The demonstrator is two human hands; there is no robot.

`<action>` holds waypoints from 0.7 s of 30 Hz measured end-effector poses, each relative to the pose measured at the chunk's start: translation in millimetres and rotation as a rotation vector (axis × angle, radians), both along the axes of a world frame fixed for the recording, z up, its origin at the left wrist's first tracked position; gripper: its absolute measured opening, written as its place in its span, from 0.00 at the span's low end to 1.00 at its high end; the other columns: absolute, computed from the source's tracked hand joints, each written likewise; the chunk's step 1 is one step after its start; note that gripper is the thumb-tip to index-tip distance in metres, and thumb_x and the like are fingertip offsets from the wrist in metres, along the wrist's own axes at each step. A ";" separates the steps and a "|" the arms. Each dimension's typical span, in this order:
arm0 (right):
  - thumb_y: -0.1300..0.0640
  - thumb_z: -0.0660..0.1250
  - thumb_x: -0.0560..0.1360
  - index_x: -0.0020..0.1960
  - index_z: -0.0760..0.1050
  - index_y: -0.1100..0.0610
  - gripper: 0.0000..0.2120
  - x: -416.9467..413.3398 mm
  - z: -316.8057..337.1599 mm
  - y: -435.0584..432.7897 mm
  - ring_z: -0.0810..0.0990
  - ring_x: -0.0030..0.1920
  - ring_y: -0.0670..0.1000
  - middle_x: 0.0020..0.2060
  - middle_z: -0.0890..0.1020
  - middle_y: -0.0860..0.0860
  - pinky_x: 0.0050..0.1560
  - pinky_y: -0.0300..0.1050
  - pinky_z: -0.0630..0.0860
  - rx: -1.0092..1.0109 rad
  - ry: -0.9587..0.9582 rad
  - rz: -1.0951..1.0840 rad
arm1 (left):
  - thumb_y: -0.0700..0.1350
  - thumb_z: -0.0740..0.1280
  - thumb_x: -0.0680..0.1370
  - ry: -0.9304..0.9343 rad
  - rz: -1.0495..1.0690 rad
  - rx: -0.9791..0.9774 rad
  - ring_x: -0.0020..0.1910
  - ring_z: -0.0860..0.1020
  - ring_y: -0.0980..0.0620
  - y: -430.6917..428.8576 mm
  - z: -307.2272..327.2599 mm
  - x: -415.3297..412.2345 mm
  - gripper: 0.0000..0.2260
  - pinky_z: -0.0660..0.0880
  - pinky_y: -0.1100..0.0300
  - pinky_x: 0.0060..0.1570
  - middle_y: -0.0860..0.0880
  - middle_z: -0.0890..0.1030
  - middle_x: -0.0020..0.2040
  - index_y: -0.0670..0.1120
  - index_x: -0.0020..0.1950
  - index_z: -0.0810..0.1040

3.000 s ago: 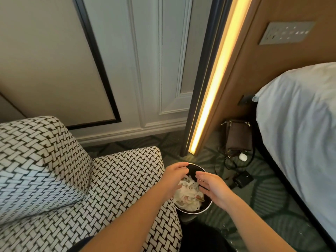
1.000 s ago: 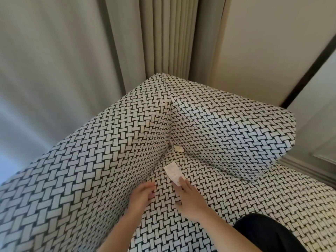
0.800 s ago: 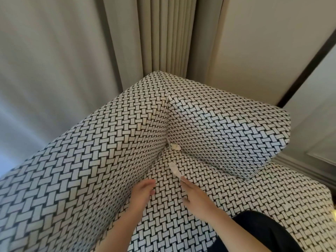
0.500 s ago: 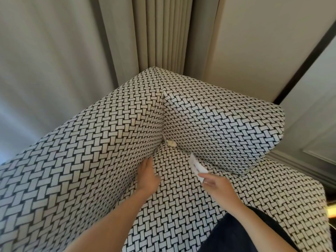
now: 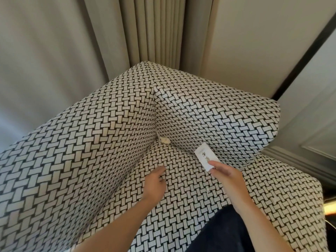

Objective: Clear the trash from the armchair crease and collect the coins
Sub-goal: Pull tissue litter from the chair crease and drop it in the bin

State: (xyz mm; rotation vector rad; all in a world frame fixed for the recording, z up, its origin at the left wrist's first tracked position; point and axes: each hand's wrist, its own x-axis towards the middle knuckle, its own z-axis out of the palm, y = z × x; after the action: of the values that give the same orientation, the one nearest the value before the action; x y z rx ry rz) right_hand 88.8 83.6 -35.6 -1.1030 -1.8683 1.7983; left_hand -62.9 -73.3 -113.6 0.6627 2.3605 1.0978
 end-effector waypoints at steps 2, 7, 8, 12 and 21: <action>0.62 0.68 0.74 0.51 0.81 0.46 0.13 0.5 -0.3 1.3 0.75 0.54 0.37 0.53 0.80 0.44 0.42 0.28 0.72 -0.029 0.015 -0.001 | 0.31 0.62 0.76 -0.031 0.015 0.067 0.65 0.72 0.57 5.2 3.6 7.3 0.19 0.63 0.70 0.65 0.51 0.75 0.65 0.46 0.64 0.76; 0.62 0.68 0.74 0.49 0.82 0.46 0.12 -0.1 -1.7 3.4 0.77 0.55 0.41 0.52 0.81 0.44 0.54 0.38 0.74 -0.068 0.014 0.030 | 0.30 0.66 0.73 0.053 0.178 0.226 0.54 0.75 0.58 18.8 11.9 19.4 0.19 0.72 0.65 0.60 0.59 0.76 0.51 0.54 0.52 0.77; 0.62 0.68 0.74 0.48 0.83 0.46 0.12 -1.1 -2.0 3.5 0.78 0.55 0.42 0.52 0.81 0.43 0.55 0.40 0.75 -0.067 0.013 0.028 | 0.32 0.68 0.72 0.123 0.239 0.199 0.57 0.73 0.56 20.0 11.6 17.8 0.19 0.68 0.63 0.62 0.59 0.74 0.53 0.52 0.56 0.77; 0.63 0.69 0.73 0.46 0.83 0.45 0.13 -1.5 -5.4 6.0 0.80 0.54 0.45 0.49 0.82 0.43 0.57 0.44 0.76 -0.099 0.022 0.002 | 0.42 0.72 0.72 0.133 0.375 -0.078 0.66 0.60 0.48 17.8 -0.1 9.5 0.25 0.60 0.57 0.67 0.49 0.69 0.63 0.46 0.68 0.70; 0.63 0.68 0.74 0.45 0.84 0.47 0.12 -1.5 -8.0 7.3 0.80 0.54 0.47 0.52 0.82 0.47 0.56 0.44 0.78 -0.164 0.047 -0.040 | 0.43 0.68 0.75 0.313 0.233 -0.135 0.50 0.68 0.52 6.7 -18.1 -0.9 0.02 0.62 0.65 0.49 0.52 0.78 0.40 0.47 0.46 0.81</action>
State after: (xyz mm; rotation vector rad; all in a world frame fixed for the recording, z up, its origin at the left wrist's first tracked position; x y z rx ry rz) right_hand 87.3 90.9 -43.6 -1.1346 -1.6854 1.9654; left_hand -63.8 -66.6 -131.7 0.5537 2.8110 0.9729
